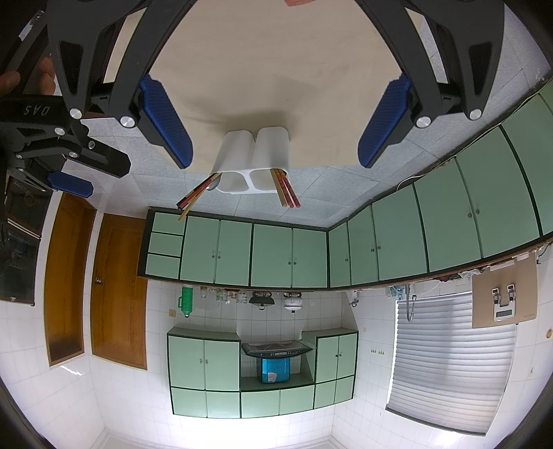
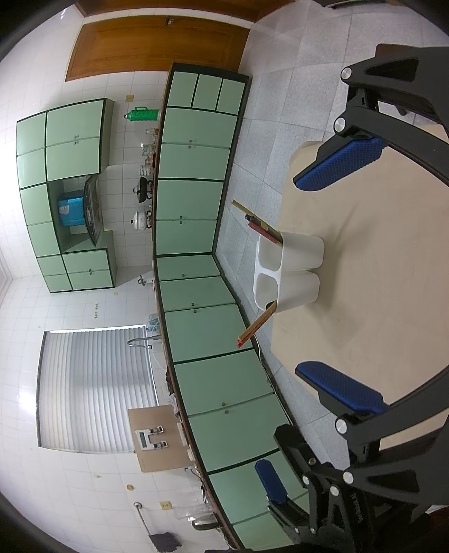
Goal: Organize utensils
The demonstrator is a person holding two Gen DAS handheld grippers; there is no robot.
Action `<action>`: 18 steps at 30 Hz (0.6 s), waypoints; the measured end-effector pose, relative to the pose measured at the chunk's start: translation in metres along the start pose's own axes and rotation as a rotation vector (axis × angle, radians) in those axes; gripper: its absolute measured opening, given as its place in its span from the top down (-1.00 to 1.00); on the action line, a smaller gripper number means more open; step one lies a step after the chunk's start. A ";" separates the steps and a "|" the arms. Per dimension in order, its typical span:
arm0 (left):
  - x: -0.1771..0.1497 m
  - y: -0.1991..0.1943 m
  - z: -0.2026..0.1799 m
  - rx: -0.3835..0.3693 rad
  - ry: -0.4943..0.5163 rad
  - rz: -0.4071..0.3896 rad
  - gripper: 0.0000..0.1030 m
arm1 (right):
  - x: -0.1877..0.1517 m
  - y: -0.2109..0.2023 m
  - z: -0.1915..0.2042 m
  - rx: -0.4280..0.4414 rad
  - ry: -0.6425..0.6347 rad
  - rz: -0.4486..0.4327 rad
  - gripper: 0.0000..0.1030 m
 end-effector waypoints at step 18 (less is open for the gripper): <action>0.001 0.000 0.000 0.000 0.003 0.000 -0.82 | 0.000 -0.001 -0.001 -0.001 0.000 -0.001 -0.88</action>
Point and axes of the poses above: each gripper's, at about its wrist camera, not at the fingertips, and y roughly the way its jaws point, z to its left, x to its top, the point moved 4 cm from there along y, roughly the way its jaws point, and after that the axes turned 15 degrees about -z, right-handed, at the moved point
